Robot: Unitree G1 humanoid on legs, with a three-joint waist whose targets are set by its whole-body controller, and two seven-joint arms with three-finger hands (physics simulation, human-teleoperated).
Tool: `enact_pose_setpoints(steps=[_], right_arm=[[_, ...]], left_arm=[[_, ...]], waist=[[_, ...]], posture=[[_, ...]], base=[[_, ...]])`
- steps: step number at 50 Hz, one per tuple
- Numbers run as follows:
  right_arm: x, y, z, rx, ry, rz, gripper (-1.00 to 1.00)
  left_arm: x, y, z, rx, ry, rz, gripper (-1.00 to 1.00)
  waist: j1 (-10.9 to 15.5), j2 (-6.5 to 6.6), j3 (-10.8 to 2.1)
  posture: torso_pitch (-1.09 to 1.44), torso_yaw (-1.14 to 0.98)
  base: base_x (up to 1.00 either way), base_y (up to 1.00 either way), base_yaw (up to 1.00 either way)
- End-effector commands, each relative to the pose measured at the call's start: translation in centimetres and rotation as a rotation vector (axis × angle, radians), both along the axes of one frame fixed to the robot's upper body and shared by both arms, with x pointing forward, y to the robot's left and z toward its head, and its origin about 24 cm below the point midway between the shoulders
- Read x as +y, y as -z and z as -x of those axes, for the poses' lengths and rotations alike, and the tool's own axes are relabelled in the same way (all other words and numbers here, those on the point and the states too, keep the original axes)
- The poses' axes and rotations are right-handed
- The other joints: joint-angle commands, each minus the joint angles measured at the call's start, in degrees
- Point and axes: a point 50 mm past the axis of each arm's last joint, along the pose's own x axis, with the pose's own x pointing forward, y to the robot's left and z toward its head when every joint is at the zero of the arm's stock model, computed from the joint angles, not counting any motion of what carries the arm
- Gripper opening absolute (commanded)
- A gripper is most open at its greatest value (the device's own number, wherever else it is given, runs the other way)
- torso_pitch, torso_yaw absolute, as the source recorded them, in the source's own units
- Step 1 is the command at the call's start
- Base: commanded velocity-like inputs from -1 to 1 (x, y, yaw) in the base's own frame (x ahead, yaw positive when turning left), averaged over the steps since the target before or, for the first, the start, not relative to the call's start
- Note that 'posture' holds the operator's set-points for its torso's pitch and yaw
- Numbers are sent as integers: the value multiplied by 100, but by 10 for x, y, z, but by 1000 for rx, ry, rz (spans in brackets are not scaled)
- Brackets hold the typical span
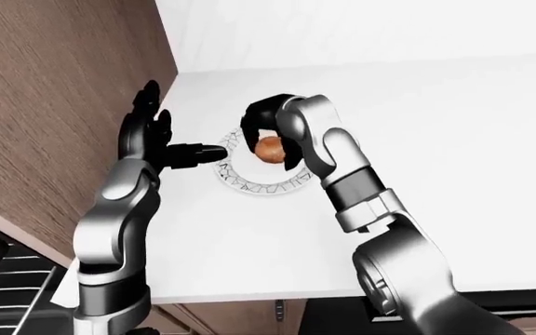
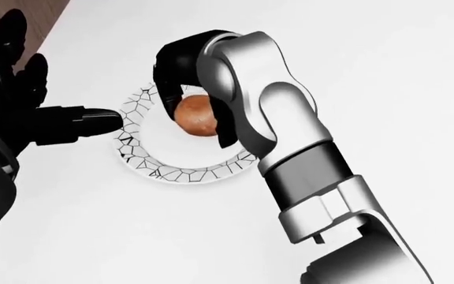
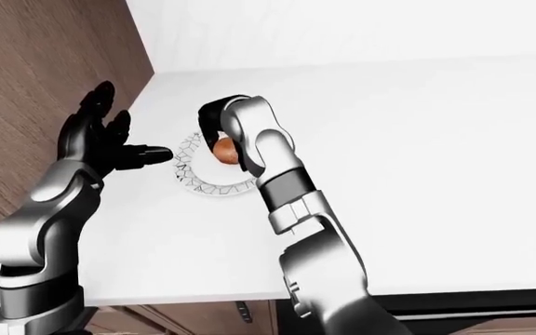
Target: Place the sweet potato on the rack of the oven.
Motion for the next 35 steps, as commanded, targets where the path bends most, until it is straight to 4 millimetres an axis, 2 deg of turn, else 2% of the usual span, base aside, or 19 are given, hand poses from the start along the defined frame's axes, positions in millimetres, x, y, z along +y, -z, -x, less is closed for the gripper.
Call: enact_pose_setpoints(steps=[1,13,26,35], right_arm=[[3,-30,2,-106,-17,-41,-100],[2,-57,0,-174,-6,-101,-100],[-4,-87,5,-170,13,-186,-100],[-13,-90,6,-151,66,-214,-100]], left_arm=[[1,-20,3,-96,-4,-9,100],[1,-20,3,-97,-2,-11,100],[1,-20,3,-98,1,-13,100],[-1,-21,3,-97,3,-12,100]], waist=[[-2,28,-183],[-6,25,-165],[-14,18,-127],[-13,11,-116]], posture=[[0,0],[0,0],[0,0],[0,0]], base=[[0,0,0],[0,0,0],[0,0,0],[0,0,0]])
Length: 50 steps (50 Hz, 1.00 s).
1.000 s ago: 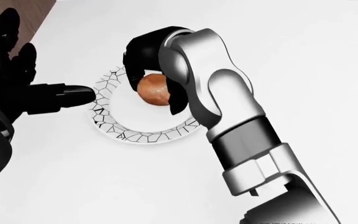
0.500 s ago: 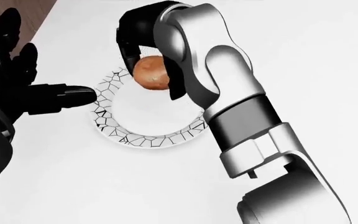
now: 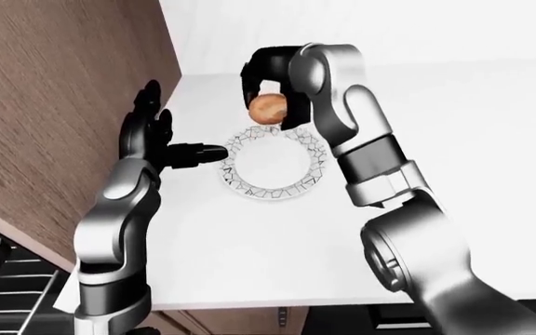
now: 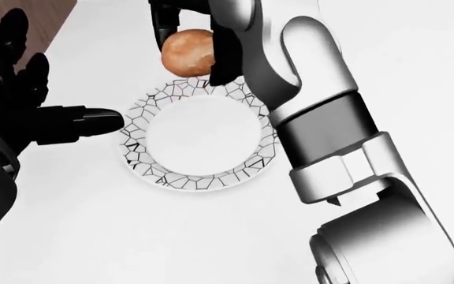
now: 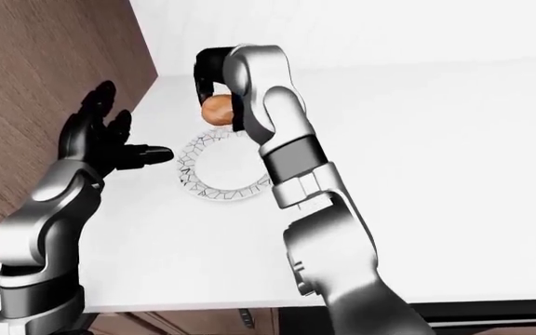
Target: Place the sweet potato on the rack of the oven.
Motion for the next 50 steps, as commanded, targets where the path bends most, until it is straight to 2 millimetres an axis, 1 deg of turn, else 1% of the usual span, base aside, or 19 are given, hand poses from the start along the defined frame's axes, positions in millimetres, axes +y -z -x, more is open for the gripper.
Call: enact_pose_setpoints(steps=[1,3,9,21,22,26,31,32,36,38,40,41,43,45,46,47,49,50], right_arm=[[0,-23,6,-67,1,-28,-100],[-3,-26,6,-95,14,-27,-100],[-11,-31,8,-87,34,-30,-100],[-19,-32,8,-90,57,-22,-100],[-20,-33,8,-92,59,-23,-100],[-21,-32,8,-93,62,-23,-100],[-22,-33,8,-90,66,-17,-100],[-22,-33,8,-90,67,-17,-100],[-22,-32,8,-91,67,-15,-100],[-22,-32,8,-90,68,-12,-100],[-22,-34,9,-91,67,-15,-100],[-22,-34,9,-91,67,-14,-100],[-21,-34,8,-93,65,-17,-100],[-21,-31,8,-88,64,-18,-100],[-21,-31,8,-90,64,-19,-100],[-21,-31,8,-90,64,-19,-100],[-21,-31,8,-89,66,-21,-100],[-22,-30,8,-88,66,-19,-100]], left_arm=[[0,-20,3,-98,-1,-9,100],[1,-21,3,-99,-3,-9,100],[0,-21,4,-98,0,-11,100],[0,-20,3,-100,1,-12,100],[0,-20,3,-100,1,-12,100],[0,-21,3,-100,1,-12,100],[0,-20,3,-98,0,-10,100],[0,-20,3,-98,0,-10,100],[0,-20,3,-97,0,-10,100],[0,-20,3,-98,0,-9,100],[0,-20,3,-97,1,-9,100],[0,-20,3,-97,1,-9,100],[0,-20,3,-97,0,-9,100],[1,-20,3,-97,0,-9,100],[1,-20,3,-97,0,-9,100],[1,-20,3,-98,0,-9,100],[1,-20,3,-97,-1,-9,100],[1,-20,3,-97,0,-9,100]], waist=[[-3,28,-171],[-3,27,-169],[2,28,-160],[3,20,-166],[17,35,-286],[46,-3,-296],[53,-22,-244],[54,-13,-249],[58,74,-174],[57,122,-237],[55,131,-324],[65,115,-325],[62,144,-340],[55,118,-364],[74,49,-209],[105,14,-138],[139,-130,-69],[170,-263,-93]], posture=[[0,0],[0,0],[0,0],[0,0],[0,0],[0,0],[0,0],[0,0],[0,0],[0,0],[0,0],[0,0],[0,0],[0,0],[0,0],[0,0],[0,0],[0,0]], base=[[0,0,0],[0,0,0],[0,0,0],[0,0,0],[-6,0,0],[-8,0,0],[-9,0,0],[-8,0,0],[-11,0,0],[-25,0,0],[-30,0,0],[-31,0,0],[-25,0,0],[-12,0,0],[0,0,0],[0,0,0],[0,0,0],[0,0,0]])
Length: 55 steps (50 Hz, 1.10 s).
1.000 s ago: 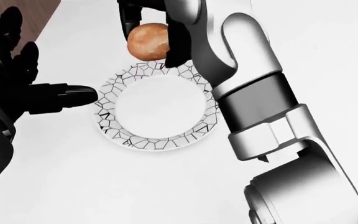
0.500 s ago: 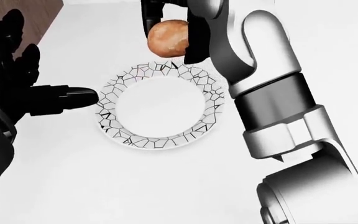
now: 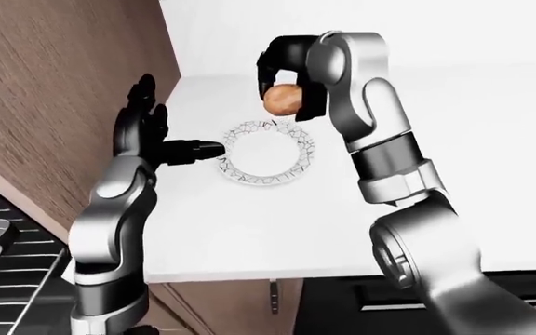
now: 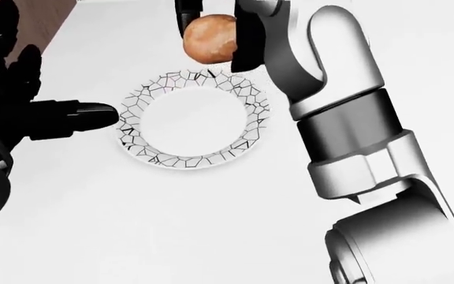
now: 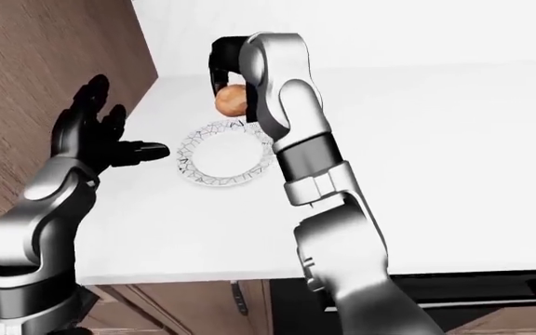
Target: Place the sweet potato on the rack of the oven.
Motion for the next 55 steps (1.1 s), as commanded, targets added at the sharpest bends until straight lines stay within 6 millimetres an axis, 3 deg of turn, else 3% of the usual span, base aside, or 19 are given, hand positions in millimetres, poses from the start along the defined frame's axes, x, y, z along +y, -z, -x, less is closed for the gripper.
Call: enact_pose_setpoints(steps=[1,2,8,14,24,26,29,32,34,36,37,39,46,50,52,53,54,55], right_arm=[[-1,-17,5,-70,0,-17,-100],[-1,-17,5,-71,0,-18,-100],[-1,-15,4,-68,-1,-21,-100],[-1,-14,5,-67,-1,-22,-100],[-2,-14,4,-65,3,-17,-100],[-2,-14,5,-64,4,-16,-100],[-2,-14,5,-65,5,-14,-100],[-3,-13,5,-64,5,-13,-100],[-3,-14,4,-64,5,-14,-100],[-2,-15,5,-65,4,-13,-100],[-2,-14,4,-65,4,-14,-100],[-3,-13,4,-63,4,-13,-100],[-2,-13,5,-63,2,-16,-100],[-2,-11,4,-61,1,-15,-100],[-2,-10,4,-61,2,-17,-100],[-2,-10,5,-61,3,-18,-100],[-2,-10,5,-61,3,-17,-100],[-2,-11,5,-60,3,-17,-100]], left_arm=[[-2,-14,2,-67,10,-5,100],[-2,-13,2,-67,10,-5,100],[-2,-13,2,-66,9,-6,100],[-2,-14,2,-67,9,-5,100],[-2,-13,1,-66,9,-4,100],[-2,-12,1,-66,10,-5,100],[-2,-14,2,-66,10,-5,100],[-2,-13,2,-66,9,-4,100],[-2,-13,1,-65,9,-3,100],[-2,-12,1,-65,11,-4,100],[-2,-12,1,-64,9,-4,100],[-2,-12,1,-66,10,-4,100],[-2,-13,2,-67,9,-3,100],[-2,-13,2,-66,9,-3,100],[-2,-14,2,-67,8,-3,100],[-2,-13,2,-67,8,-3,100],[-2,-13,2,-67,9,-4,100],[-3,-14,2,-67,10,-4,100]], waist=[[18,-9,-119],[-24,128,-71],[-125,323,-134],[-184,346,-128],[-187,298,-191],[-172,306,-388],[-154,260,-405],[-166,173,-410],[-172,-22,-378],[-183,19,-397],[-160,-56,-391],[-184,-79,-440],[-80,108,-344],[-56,287,-319],[-63,451,-298],[-73,607,-300],[-67,862,-361],[-56,596,-303]], posture=[[0,0],[0,0],[0,0],[0,0],[0,0],[0,0],[0,0],[0,0],[0,0],[0,0],[0,0],[0,0],[0,0],[0,0],[0,0],[0,0],[0,0],[0,0]], base=[[0,0,0],[0,0,0],[0,0,0],[0,0,0],[0,0,0],[-15,0,0],[-16,0,0],[-27,0,0],[-27,0,0],[-27,0,0],[-27,0,0],[-28,0,0],[-27,0,0],[-28,0,0],[-28,0,0],[-27,0,0],[-27,0,0],[-27,0,0]])
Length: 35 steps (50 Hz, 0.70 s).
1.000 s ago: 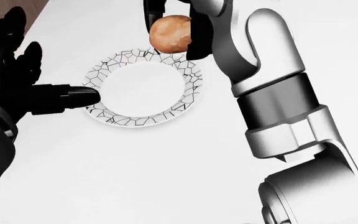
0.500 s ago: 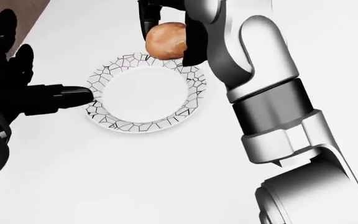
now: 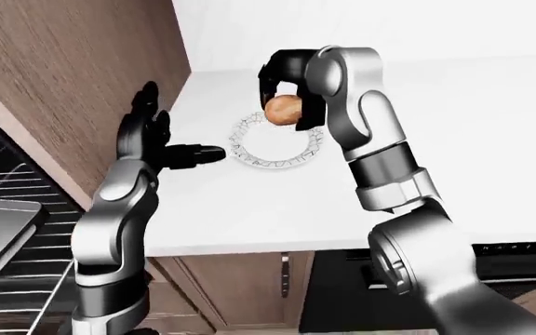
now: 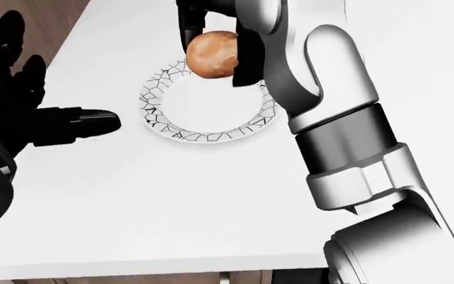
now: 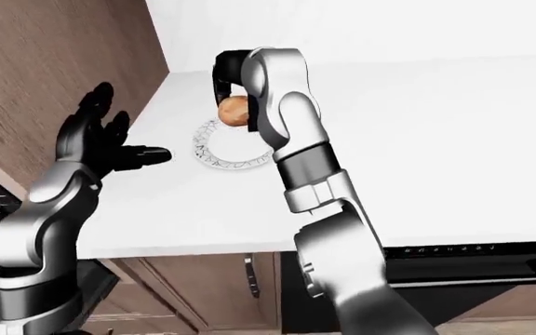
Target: Place the sweet potato on the rack of the oven.
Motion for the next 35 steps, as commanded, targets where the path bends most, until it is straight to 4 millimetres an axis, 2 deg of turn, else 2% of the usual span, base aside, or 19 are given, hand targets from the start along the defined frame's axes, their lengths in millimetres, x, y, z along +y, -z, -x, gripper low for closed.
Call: enact_pose_setpoints(steps=[1,4,12,15,16,17,18,19,20,22,24,27,30,32,34,35], right_arm=[[-1,-27,6,-97,-6,-20,-100],[0,-26,6,-97,-7,-20,-100],[-1,-25,6,-99,-6,-24,-100],[-1,-27,6,-102,-9,-26,-100],[-1,-26,6,-101,-9,-25,-100],[0,-26,6,-100,-10,-26,-100],[-1,-25,6,-96,-5,-27,-100],[-1,-25,5,-95,-7,-31,-100],[-1,-26,5,-98,-5,-31,-100],[-1,-26,5,-98,-9,-33,-100],[-1,-27,5,-104,-11,-34,-100],[0,-27,5,-108,-16,-39,-100],[0,-26,4,-114,-17,-41,-100],[-1,-27,4,-116,-15,-47,-100],[-1,-26,4,-116,-15,-46,-100],[-1,-27,4,-119,-15,-43,-100]], left_arm=[[-3,-22,3,-103,7,-10,100],[-3,-22,3,-102,7,-11,100],[-3,-22,2,-103,7,-11,100],[-3,-22,2,-102,7,-10,100],[-2,-22,2,-103,7,-10,100],[-2,-22,2,-102,7,-10,100],[-2,-22,2,-103,7,-10,100],[-2,-22,2,-103,7,-10,100],[-2,-22,2,-102,7,-10,100],[-3,-22,2,-103,8,-10,100],[-3,-21,2,-102,9,-11,100],[-4,-21,2,-103,11,-12,100],[-4,-21,2,-102,11,-12,100],[-3,-20,1,-101,10,-12,100],[-3,-20,2,-103,10,-12,100],[-3,-20,2,-103,10,-12,100]], waist=[[-66,112,-234],[-63,42,-310],[-135,-218,-248],[-159,-394,-223],[-131,-488,-60],[-59,-579,11],[-13,-771,36],[-27,-807,151],[-76,-654,125],[-35,-707,-45],[-57,-697,-92],[-113,-622,-24],[-179,-475,50],[-234,-311,68],[-292,-29,5],[-253,-167,81]], posture=[[0,0],[0,0],[0,0],[0,0],[0,0],[0,0],[0,0],[0,0],[0,0],[0,0],[0,0],[0,0],[0,0],[0,0],[0,0],[0,0]], base=[[-28,0,0],[-28,0,0],[-28,0,0],[-19,0,0],[-5,0,0],[0,0,0],[0,0,0],[0,0,0],[0,0,0],[0,0,0],[0,0,0],[0,0,0],[0,0,0],[0,0,0],[0,0,0],[0,0,0]])
